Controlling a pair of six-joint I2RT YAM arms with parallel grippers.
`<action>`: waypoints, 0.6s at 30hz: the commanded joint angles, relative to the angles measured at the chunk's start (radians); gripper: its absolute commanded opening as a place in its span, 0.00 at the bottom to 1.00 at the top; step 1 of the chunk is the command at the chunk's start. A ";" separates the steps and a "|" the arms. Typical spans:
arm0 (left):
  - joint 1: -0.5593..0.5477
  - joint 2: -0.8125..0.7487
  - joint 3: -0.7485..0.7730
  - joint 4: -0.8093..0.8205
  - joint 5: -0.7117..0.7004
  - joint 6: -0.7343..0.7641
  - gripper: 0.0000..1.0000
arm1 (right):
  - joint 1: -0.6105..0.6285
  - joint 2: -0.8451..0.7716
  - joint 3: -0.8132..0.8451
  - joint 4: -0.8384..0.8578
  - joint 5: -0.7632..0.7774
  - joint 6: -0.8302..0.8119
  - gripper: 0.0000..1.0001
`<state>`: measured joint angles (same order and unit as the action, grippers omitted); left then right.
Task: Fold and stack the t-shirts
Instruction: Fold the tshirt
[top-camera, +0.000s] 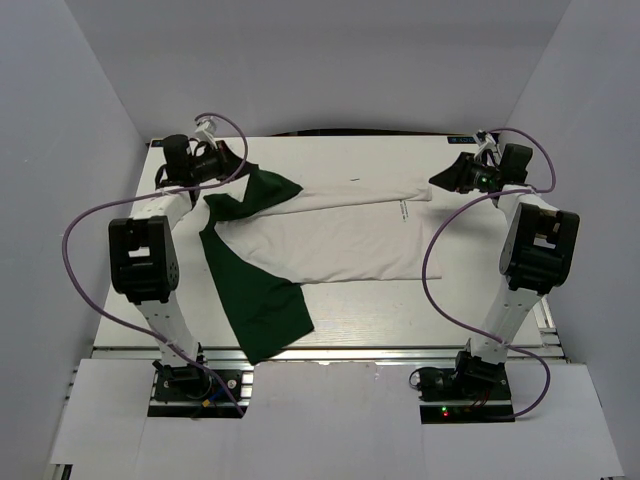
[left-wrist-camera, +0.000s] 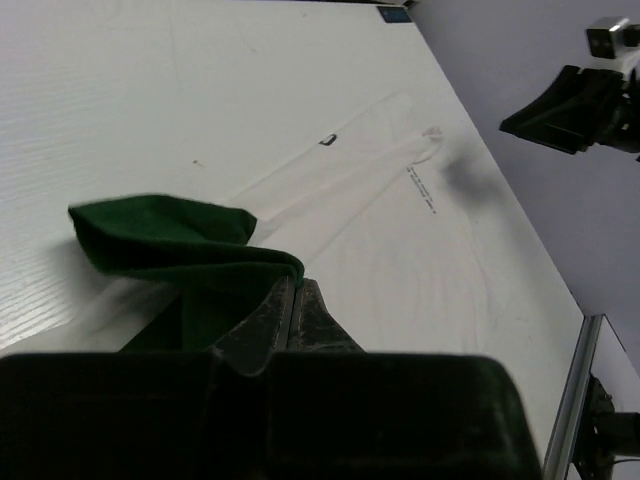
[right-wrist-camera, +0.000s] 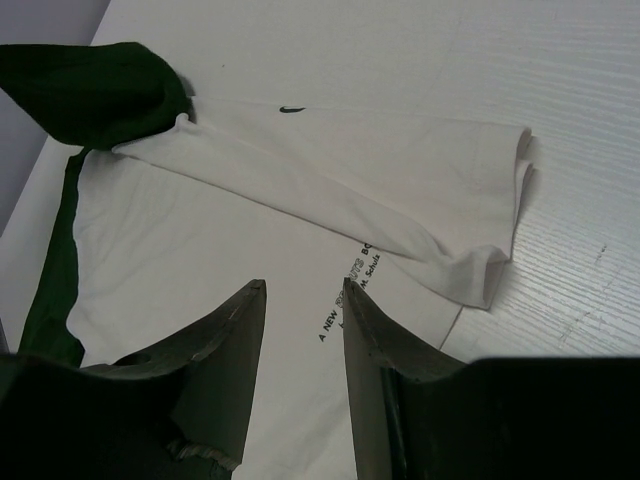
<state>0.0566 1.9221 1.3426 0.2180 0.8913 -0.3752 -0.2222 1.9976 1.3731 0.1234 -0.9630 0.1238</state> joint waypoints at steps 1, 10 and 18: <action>-0.006 -0.139 -0.040 0.027 0.090 0.007 0.00 | 0.001 -0.054 -0.016 0.015 -0.029 -0.001 0.43; -0.011 -0.238 -0.210 0.029 0.212 -0.005 0.00 | 0.004 -0.062 -0.023 0.002 -0.037 -0.012 0.43; -0.015 -0.274 -0.356 0.023 0.248 0.016 0.00 | 0.011 -0.063 -0.019 -0.005 -0.037 -0.021 0.43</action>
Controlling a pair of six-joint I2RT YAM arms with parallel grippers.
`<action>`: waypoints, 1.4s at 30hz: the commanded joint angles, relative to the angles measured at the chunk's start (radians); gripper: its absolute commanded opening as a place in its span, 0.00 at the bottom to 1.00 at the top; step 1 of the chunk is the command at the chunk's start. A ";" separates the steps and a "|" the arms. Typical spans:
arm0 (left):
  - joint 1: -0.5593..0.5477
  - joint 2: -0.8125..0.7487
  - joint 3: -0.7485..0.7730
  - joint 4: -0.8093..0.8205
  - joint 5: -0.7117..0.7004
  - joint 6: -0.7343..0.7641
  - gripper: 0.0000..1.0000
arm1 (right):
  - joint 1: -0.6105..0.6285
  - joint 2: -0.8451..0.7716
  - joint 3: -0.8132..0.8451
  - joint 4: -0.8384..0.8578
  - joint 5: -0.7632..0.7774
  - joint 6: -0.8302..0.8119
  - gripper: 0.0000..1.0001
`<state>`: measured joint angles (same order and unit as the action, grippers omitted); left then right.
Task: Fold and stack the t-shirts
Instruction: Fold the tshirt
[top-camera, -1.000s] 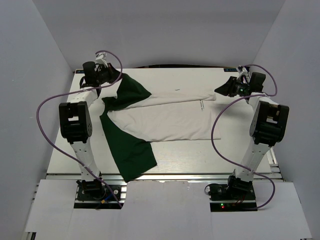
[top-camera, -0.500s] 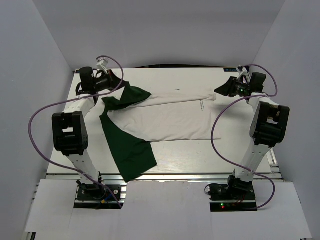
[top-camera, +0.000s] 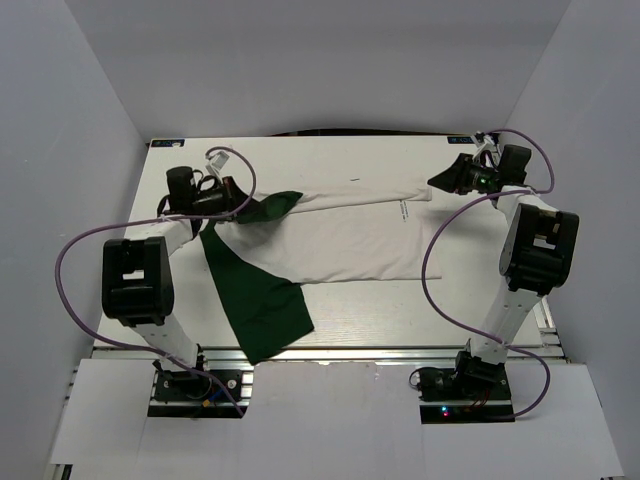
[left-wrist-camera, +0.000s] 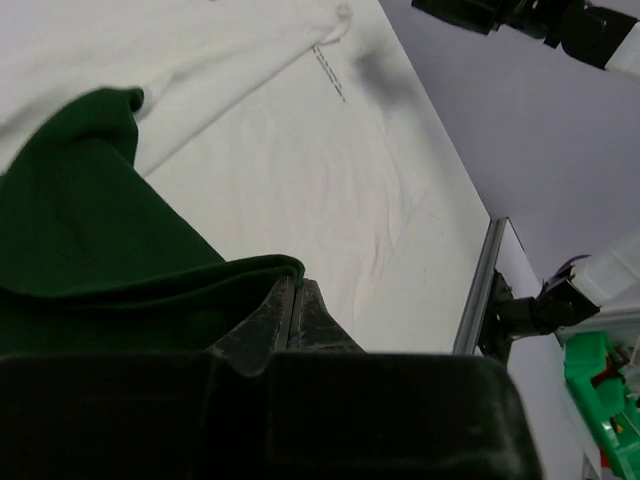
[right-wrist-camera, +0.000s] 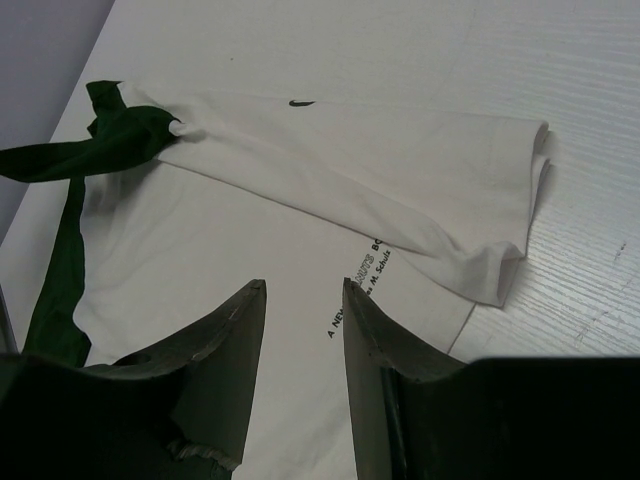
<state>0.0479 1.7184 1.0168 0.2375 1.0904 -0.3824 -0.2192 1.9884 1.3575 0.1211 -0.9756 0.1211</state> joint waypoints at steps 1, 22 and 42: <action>-0.006 -0.075 -0.037 0.000 0.052 0.025 0.00 | 0.007 -0.053 -0.003 -0.005 -0.025 -0.020 0.43; 0.009 -0.213 -0.158 -0.185 0.005 0.079 0.65 | 0.023 -0.046 0.012 -0.043 -0.023 -0.061 0.43; -0.131 0.254 0.414 -0.491 -0.380 0.307 0.70 | 0.047 -0.056 0.014 -0.058 -0.018 -0.072 0.43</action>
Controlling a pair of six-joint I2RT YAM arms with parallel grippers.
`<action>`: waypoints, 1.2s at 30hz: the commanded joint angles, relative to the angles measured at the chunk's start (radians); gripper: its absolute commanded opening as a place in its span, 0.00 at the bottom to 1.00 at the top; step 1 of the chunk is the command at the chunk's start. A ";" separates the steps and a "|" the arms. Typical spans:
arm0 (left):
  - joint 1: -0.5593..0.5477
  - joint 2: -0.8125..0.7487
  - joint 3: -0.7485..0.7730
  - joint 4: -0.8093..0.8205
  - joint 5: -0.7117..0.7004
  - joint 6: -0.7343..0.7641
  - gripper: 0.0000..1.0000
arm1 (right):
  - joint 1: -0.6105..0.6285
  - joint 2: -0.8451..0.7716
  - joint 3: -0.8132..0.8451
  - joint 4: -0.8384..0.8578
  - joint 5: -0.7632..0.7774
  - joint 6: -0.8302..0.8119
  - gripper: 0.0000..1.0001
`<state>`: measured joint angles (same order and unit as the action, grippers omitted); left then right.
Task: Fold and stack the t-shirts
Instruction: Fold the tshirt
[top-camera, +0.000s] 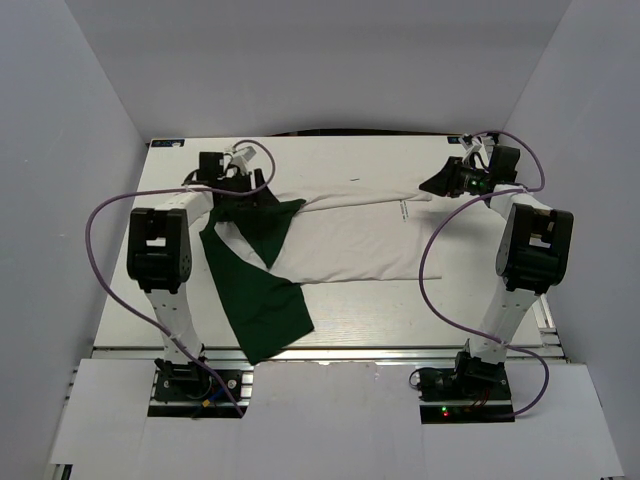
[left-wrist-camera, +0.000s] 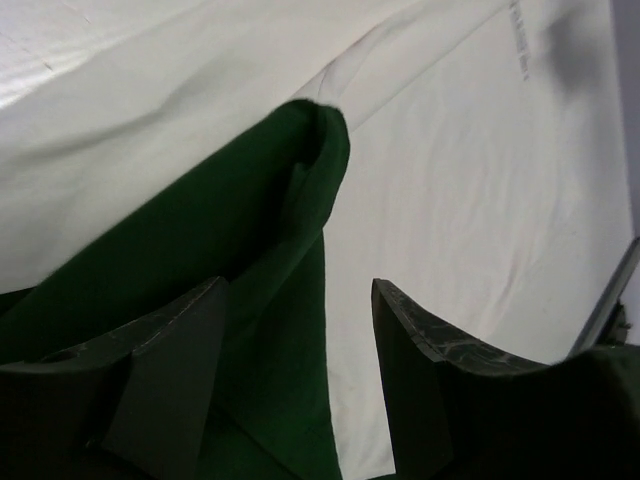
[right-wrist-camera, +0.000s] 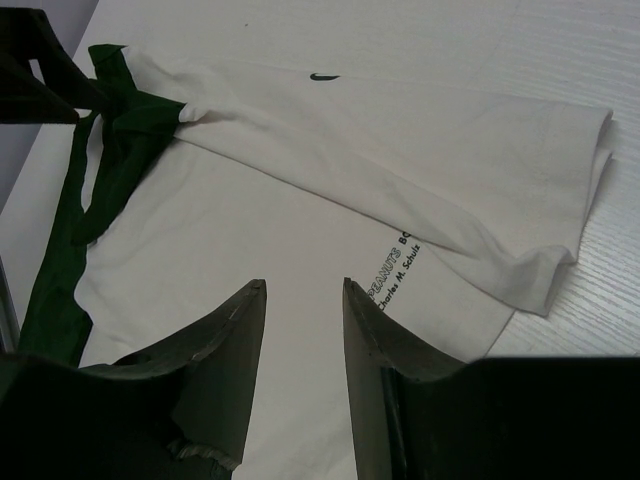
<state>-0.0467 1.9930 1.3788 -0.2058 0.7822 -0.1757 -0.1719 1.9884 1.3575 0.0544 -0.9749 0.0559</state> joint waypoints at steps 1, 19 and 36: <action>-0.044 -0.010 0.061 -0.049 -0.087 0.117 0.70 | -0.001 -0.056 0.015 0.007 -0.019 -0.008 0.43; -0.114 -0.054 -0.021 -0.064 -0.334 0.228 0.37 | -0.001 -0.051 0.012 0.016 -0.025 0.022 0.43; -0.214 -0.211 -0.072 -0.156 -0.138 0.153 0.00 | -0.003 -0.077 -0.012 0.022 -0.028 0.018 0.43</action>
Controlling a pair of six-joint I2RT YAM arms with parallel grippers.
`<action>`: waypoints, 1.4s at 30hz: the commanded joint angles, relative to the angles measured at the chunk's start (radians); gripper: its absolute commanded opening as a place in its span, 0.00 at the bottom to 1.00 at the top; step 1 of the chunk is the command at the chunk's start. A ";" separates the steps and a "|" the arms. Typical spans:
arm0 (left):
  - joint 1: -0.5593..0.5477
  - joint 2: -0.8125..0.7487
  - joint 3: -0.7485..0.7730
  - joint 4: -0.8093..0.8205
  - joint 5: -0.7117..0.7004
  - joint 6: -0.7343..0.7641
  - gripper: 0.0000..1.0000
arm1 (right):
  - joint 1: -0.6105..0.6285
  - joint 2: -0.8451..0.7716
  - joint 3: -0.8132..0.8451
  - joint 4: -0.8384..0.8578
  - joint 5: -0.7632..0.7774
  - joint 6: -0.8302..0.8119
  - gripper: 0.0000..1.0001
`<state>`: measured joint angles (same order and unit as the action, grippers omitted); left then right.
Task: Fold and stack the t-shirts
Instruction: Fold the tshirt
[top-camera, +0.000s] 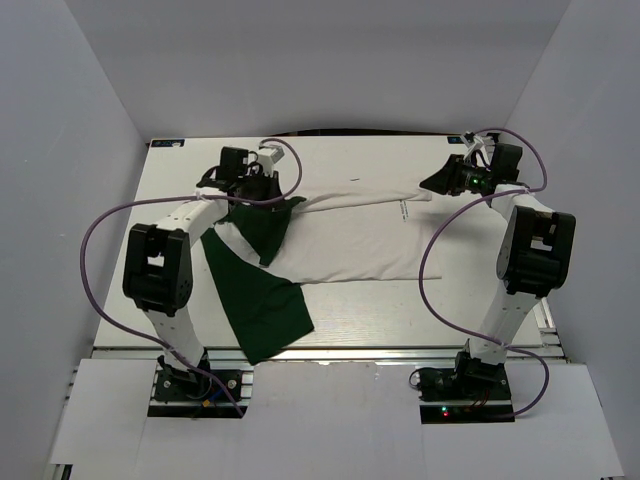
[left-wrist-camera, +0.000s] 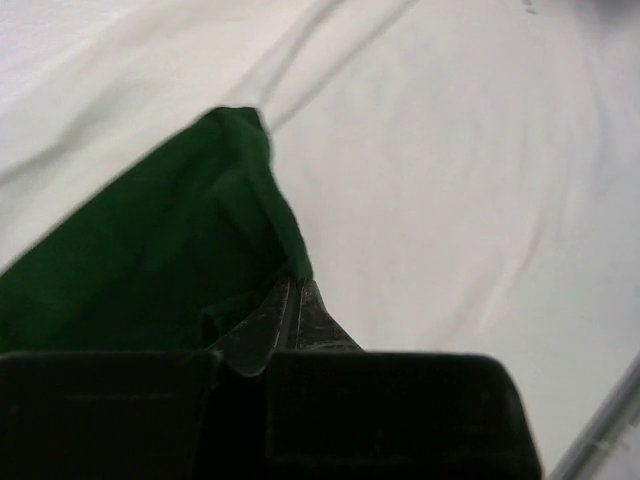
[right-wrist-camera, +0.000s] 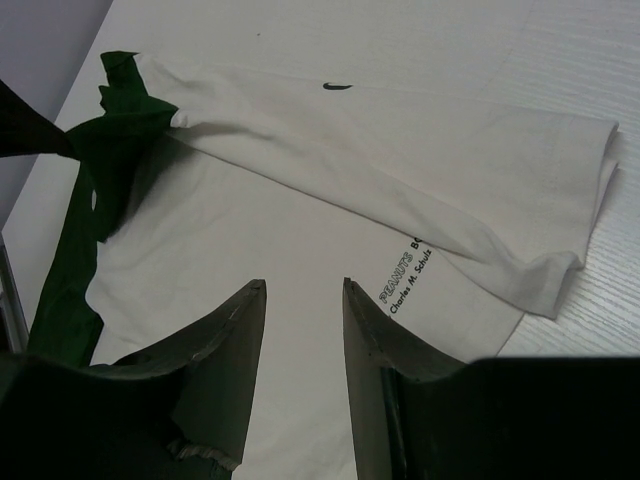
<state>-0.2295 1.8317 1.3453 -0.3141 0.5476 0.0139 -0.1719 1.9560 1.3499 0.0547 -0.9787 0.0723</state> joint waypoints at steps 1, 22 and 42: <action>-0.040 -0.046 -0.044 -0.052 0.106 -0.043 0.00 | -0.002 -0.045 -0.005 0.020 -0.025 0.001 0.43; -0.130 0.034 0.107 -0.088 0.062 -0.310 0.54 | -0.001 -0.078 -0.014 -0.004 -0.023 -0.035 0.43; -0.087 0.110 -0.060 -0.053 0.006 -0.368 0.22 | 0.006 -0.127 -0.058 -0.073 -0.018 -0.106 0.43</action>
<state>-0.3088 1.9423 1.2980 -0.3824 0.5346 -0.3439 -0.1684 1.8896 1.3037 -0.0227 -0.9783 -0.0265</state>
